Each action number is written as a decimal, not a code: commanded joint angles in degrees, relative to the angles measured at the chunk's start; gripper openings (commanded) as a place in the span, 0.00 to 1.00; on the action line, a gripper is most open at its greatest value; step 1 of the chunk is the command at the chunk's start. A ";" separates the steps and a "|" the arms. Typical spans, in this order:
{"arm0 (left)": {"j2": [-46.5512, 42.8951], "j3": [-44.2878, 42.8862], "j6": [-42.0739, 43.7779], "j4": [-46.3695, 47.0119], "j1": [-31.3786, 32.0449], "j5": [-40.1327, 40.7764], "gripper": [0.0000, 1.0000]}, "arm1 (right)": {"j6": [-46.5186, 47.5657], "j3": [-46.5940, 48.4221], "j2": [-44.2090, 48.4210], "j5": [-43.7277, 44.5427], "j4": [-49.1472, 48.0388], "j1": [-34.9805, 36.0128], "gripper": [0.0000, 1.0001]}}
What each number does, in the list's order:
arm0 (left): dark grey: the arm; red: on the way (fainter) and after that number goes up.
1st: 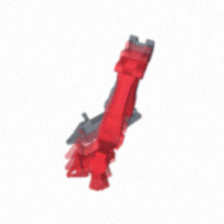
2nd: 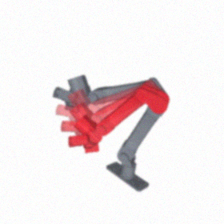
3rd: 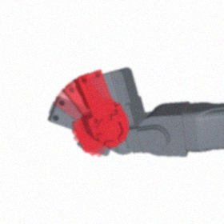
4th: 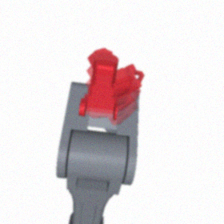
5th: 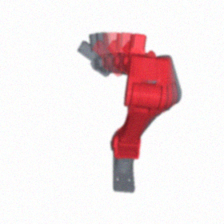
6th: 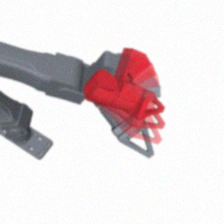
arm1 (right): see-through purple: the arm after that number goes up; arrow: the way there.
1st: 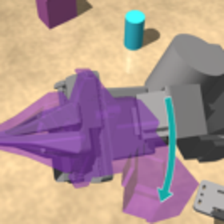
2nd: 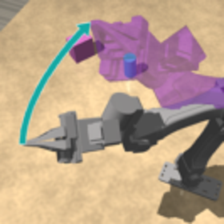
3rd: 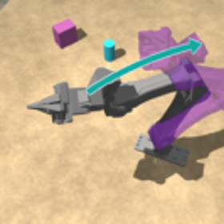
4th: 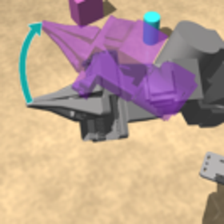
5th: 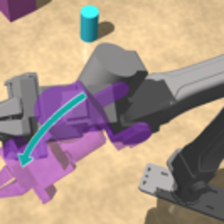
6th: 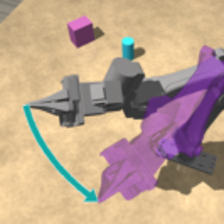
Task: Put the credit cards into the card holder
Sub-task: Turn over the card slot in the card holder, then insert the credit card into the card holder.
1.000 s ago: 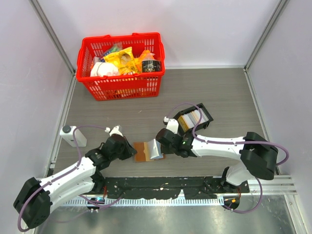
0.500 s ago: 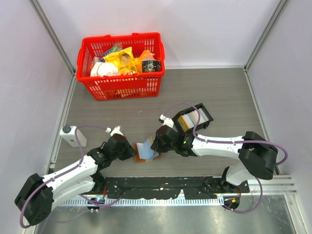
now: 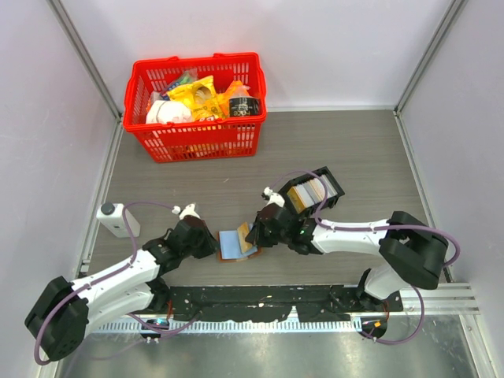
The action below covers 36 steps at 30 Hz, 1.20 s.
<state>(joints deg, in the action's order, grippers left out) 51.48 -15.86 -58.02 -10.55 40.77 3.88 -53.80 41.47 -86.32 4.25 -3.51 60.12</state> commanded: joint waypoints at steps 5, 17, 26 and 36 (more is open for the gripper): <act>-0.42 -1.28 1.15 0.35 0.10 1.22 0.00 | -4.64 -8.51 2.57 -0.90 -10.88 -2.55 0.01; 2.13 -0.49 0.28 1.05 0.10 1.57 0.00 | -10.18 -14.31 -0.42 -6.62 -24.43 -2.46 0.01; 3.54 -0.75 0.10 2.02 0.10 1.39 0.00 | -12.47 -14.76 -3.85 -9.35 -27.88 -2.46 0.01; 3.01 -0.75 -0.08 2.20 0.10 0.87 0.00 | -13.87 -16.24 -4.64 -5.31 -29.00 -2.46 0.01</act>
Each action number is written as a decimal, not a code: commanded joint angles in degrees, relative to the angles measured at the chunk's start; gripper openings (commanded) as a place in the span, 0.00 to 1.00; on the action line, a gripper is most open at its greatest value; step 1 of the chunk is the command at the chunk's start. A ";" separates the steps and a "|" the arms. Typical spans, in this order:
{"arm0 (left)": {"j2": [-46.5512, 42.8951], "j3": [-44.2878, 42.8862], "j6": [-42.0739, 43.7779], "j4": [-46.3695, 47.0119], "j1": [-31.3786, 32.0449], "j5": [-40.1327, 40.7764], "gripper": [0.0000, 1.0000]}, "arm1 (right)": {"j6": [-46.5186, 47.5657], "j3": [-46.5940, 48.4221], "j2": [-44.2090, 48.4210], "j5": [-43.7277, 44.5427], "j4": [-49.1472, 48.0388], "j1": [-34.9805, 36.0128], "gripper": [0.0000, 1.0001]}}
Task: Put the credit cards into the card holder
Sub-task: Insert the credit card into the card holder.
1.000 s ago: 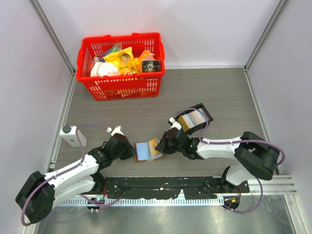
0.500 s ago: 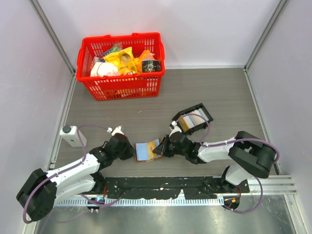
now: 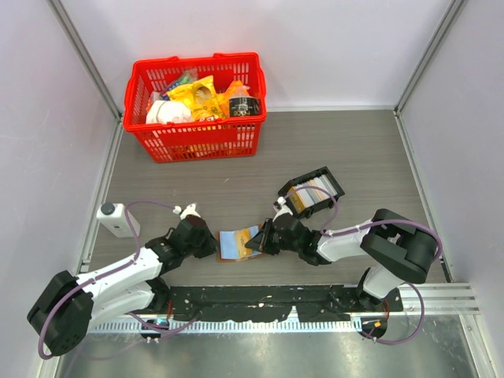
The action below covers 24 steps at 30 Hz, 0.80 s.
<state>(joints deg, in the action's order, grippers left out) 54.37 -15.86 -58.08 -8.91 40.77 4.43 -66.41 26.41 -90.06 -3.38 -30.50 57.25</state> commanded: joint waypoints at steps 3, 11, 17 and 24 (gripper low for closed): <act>0.04 -0.49 0.16 0.73 0.18 -0.03 0.00 | 0.22 -0.15 -1.26 3.11 -2.12 -0.12 0.01; -1.37 0.91 -0.19 1.00 0.10 -0.65 0.00 | -1.08 0.66 -3.98 4.52 -5.16 -0.30 0.01; -1.55 1.18 -0.89 1.43 0.10 0.32 0.00 | -1.70 2.59 -5.56 1.97 -2.03 3.03 0.01; -1.55 0.74 -0.72 0.12 0.18 1.72 0.00 | 2.94 6.35 -1.45 8.55 12.43 3.57 0.15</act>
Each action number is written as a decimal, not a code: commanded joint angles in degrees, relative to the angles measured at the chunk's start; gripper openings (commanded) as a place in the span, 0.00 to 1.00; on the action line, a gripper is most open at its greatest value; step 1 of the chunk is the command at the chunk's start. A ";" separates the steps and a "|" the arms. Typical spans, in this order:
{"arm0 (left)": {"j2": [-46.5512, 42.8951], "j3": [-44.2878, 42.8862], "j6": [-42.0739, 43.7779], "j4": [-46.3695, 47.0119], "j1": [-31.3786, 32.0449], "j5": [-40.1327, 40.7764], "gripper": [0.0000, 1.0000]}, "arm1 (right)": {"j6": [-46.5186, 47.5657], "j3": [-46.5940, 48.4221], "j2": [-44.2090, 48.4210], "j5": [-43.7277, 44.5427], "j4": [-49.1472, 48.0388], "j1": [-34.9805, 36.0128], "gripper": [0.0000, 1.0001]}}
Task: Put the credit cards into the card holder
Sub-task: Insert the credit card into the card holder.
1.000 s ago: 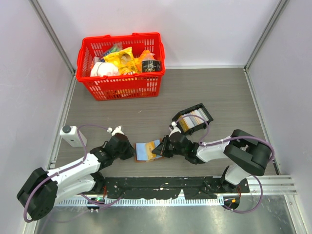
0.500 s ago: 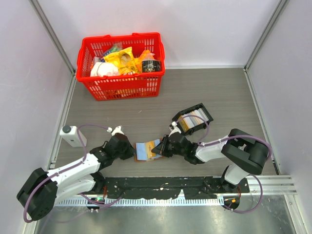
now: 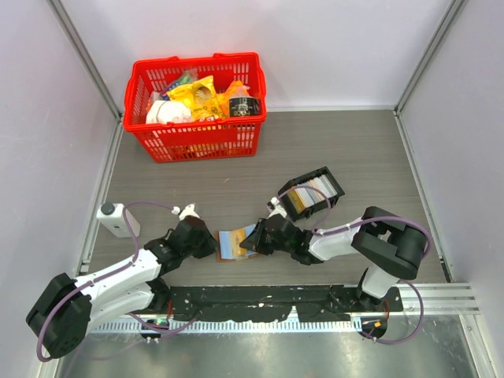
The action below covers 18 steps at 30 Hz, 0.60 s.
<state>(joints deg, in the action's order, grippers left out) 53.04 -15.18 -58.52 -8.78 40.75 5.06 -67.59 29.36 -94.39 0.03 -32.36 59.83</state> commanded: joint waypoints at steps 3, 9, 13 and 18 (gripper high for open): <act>-1.26 0.24 -0.19 -0.45 0.12 1.27 0.00 | 7.03 5.00 5.52 9.62 19.60 0.46 0.26; -2.06 -0.02 0.43 -0.81 0.12 1.18 0.00 | 10.99 8.69 6.06 11.75 26.47 0.28 0.37; -1.10 -0.20 0.69 -0.02 0.12 0.57 0.00 | 11.61 9.13 4.13 8.68 23.84 0.28 0.38; 0.05 -0.38 0.78 1.30 0.12 -0.23 0.00 | 12.22 10.01 1.23 2.62 18.58 0.28 0.38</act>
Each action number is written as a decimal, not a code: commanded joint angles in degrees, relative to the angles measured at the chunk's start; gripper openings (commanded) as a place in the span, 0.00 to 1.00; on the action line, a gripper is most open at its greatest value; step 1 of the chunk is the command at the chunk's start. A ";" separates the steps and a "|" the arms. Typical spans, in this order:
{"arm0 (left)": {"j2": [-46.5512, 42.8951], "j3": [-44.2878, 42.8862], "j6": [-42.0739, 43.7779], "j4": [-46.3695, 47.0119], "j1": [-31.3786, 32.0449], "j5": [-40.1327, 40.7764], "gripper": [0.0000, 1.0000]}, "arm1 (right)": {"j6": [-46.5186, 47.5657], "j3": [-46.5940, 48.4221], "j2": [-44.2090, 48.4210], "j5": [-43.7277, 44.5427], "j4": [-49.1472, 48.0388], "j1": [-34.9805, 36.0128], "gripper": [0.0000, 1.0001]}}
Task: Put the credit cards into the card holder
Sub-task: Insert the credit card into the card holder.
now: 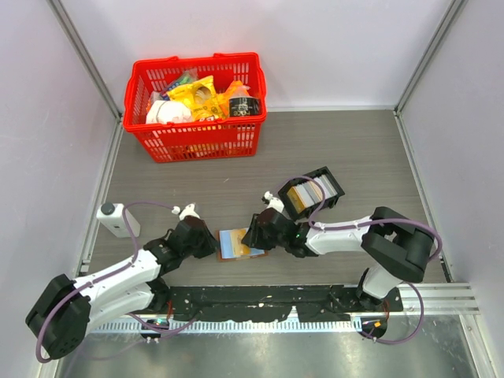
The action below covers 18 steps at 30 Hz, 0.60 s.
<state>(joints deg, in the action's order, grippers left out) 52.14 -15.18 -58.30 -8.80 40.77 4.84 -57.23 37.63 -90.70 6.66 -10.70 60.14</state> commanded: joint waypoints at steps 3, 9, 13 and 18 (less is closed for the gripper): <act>1.82 -0.55 0.56 1.94 0.10 -0.45 0.00 | 3.17 3.06 -4.40 -8.04 -5.73 -0.02 0.38; 2.79 -1.26 0.91 2.47 0.10 -0.54 0.00 | 5.37 5.96 -6.07 -10.08 -6.43 -0.02 0.36; 2.97 -1.78 1.00 2.38 0.10 -0.71 0.00 | 5.99 6.32 -6.16 -12.28 -8.72 0.06 0.31; 1.92 -2.13 0.91 1.42 0.10 0.25 0.00 | 5.99 5.79 -4.33 -10.27 -6.62 0.07 0.31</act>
<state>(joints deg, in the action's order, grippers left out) 54.52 -15.64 -58.02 -7.73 40.75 4.73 -52.45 41.93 -96.79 -2.59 -15.11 59.61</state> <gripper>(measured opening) 0.013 0.307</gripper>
